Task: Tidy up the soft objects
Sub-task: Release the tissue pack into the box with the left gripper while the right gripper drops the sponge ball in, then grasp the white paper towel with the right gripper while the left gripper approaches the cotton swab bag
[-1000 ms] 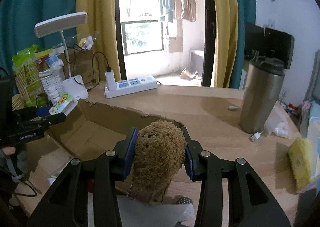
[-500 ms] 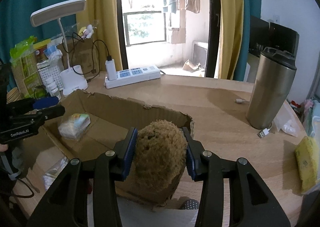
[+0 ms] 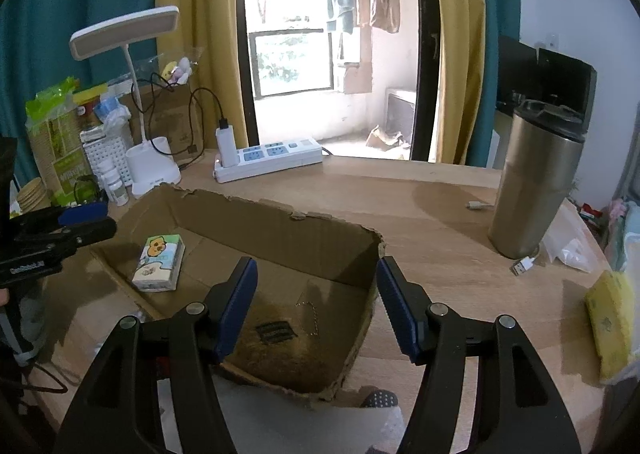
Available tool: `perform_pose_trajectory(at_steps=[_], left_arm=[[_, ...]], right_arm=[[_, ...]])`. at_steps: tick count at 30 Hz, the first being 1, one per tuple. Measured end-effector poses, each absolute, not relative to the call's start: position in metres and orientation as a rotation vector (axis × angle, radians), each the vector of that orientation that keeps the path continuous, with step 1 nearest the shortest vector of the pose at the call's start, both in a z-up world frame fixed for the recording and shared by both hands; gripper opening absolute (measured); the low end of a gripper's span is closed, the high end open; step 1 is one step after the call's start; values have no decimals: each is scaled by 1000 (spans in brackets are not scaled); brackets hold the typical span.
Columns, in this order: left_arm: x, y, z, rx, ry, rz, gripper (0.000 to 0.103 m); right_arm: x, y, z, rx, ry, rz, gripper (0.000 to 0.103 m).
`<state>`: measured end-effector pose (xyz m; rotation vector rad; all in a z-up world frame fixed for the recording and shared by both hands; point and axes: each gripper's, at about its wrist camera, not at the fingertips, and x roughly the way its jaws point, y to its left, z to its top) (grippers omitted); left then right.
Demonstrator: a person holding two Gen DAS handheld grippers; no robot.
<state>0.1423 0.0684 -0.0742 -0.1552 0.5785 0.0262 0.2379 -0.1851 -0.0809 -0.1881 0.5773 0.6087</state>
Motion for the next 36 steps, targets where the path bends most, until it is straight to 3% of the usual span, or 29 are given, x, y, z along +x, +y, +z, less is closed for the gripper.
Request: perform_pose_trajectory(at_steps=[3,5,17,36], left_arm=[[130,69,-67,-178,551,21,59],[123,69,-62,-200,534,9,75],[102,66,-59,-249,541,-28,75],[97,35,-89,-257,649,-105,76]], right_arm=[[230,-189,-74,-188,561,607,65],[225,-190,-68,-193,545,609,65],[186,-198,-56,-192,512,621,67],[165,-214,-110,-170,678,598,68]])
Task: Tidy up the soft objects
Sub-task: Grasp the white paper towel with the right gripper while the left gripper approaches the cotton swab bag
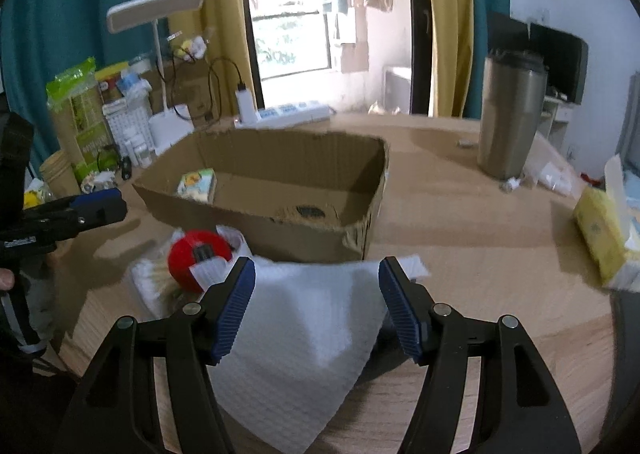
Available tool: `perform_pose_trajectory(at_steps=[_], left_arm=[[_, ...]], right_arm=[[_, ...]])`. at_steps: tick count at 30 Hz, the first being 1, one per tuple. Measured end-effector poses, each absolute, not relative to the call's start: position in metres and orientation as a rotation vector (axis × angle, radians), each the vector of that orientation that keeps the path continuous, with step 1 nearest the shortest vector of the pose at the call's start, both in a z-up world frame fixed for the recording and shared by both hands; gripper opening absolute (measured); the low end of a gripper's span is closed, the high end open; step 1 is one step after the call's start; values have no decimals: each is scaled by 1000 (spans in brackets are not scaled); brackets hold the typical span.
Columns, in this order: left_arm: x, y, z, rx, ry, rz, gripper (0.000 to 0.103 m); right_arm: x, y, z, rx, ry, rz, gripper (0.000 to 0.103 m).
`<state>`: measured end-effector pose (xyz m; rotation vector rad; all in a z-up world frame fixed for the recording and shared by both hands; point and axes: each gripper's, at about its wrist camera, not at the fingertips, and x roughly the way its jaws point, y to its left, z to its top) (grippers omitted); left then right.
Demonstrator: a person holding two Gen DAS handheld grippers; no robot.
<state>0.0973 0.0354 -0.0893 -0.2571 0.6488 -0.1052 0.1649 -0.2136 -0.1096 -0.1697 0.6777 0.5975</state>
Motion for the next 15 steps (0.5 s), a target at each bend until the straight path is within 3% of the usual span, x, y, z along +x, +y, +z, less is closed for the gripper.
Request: perform_pose_trajectory(at_steps=[12,14,15], left_arm=[[99,29,-104,-257,702,-121,76],[99,27,-105,-256,708,-126,76],[100,26,-106,-254,711,-128,76]], right_arm=[[172,-198,-135,-228,748,628,68],[170,-194,-136,-259,746,638,62],[169,-191,-137,-280,751,642,50]])
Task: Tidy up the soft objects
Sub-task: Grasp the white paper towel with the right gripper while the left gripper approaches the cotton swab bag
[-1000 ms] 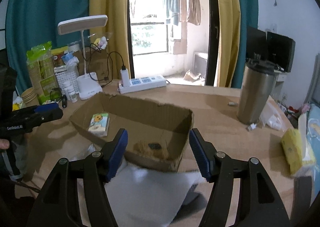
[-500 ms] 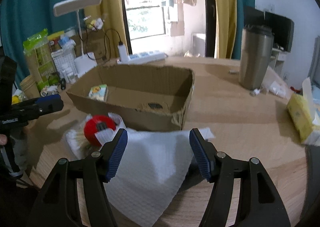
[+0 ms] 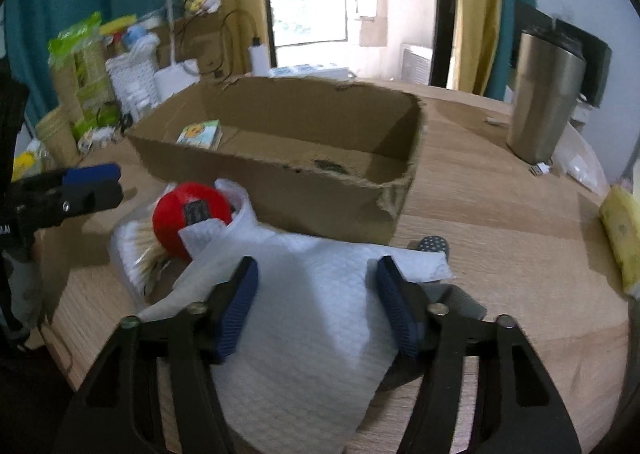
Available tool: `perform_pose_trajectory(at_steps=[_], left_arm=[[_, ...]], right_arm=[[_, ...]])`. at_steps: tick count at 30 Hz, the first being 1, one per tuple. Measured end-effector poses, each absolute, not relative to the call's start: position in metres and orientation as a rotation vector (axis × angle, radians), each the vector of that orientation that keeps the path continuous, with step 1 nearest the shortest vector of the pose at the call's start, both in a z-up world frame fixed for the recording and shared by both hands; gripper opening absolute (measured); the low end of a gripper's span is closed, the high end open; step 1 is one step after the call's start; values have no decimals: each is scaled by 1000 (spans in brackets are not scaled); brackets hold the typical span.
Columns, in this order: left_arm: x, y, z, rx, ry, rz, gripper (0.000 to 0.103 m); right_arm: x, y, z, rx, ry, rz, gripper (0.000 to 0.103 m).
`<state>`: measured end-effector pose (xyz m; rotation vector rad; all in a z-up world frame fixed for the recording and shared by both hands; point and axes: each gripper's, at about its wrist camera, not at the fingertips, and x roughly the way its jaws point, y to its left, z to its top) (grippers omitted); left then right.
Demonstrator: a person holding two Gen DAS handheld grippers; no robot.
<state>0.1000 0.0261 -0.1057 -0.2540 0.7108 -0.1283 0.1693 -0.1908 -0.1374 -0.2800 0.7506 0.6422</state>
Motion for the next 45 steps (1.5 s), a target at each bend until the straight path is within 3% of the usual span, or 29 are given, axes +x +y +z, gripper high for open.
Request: perform_pose_trajectory(at_steps=[1,7,25,45], left_arm=[[100,25,-106,-252,713,-131,76],[101,17,-111,-232,741,-147,76],[114,-7,-127,-149,826,-164,76],[121,-22,-139,-68,879,-147,75]], right_arm=[[169,-188,-139,-295,755,644,36],[164,-187,-139,-308,732,651,15],[159,-244,-91,-134,555,612,14],[162,-263,-100,-63,573,621,14]])
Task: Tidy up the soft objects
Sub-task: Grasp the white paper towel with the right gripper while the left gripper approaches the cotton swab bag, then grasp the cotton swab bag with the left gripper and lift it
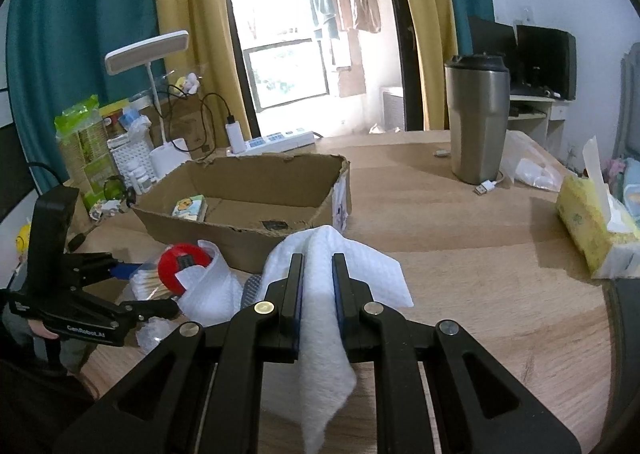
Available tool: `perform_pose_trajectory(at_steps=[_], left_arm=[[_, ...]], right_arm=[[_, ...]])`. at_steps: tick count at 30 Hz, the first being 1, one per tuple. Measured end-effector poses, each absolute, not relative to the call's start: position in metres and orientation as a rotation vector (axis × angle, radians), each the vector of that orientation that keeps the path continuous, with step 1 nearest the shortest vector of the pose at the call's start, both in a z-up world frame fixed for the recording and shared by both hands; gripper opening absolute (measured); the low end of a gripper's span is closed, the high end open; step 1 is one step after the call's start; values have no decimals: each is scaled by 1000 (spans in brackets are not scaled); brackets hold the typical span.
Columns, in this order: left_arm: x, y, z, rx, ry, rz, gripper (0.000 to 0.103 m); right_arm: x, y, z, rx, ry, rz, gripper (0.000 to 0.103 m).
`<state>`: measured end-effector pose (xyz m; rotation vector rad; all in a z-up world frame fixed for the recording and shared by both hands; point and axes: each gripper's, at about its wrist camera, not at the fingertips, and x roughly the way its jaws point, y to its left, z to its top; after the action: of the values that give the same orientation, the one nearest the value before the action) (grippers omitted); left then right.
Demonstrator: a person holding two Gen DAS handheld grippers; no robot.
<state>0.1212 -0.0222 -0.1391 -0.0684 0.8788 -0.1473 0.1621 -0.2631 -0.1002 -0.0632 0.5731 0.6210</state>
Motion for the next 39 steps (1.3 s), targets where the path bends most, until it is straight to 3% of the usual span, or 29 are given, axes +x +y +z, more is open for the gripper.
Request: perform_pose_trajectory(at_steps=[6,8,32,36,37,39], left_arm=[[117,-20,-138,-80,872,-168,71],[115,-17,-136,-87,867,-167,61],[92,24,-118,-225,760,-220,56],[87,33,-112,-261,729,-230,49],[87,34,-110,-264,720,-234,42],[85,35,-108,-253,713,-224,42]], right_arm=[[158,-260,-91,-73,555,626,14],[157,-258,-89,-77,549,629,14],[156,-211,-63,-155,509,674,14],[155,-205,-60,-164,501,685,14],[155,-204,-58,-166,499,688,14],[154,-201,-57,-169,495,692,14]])
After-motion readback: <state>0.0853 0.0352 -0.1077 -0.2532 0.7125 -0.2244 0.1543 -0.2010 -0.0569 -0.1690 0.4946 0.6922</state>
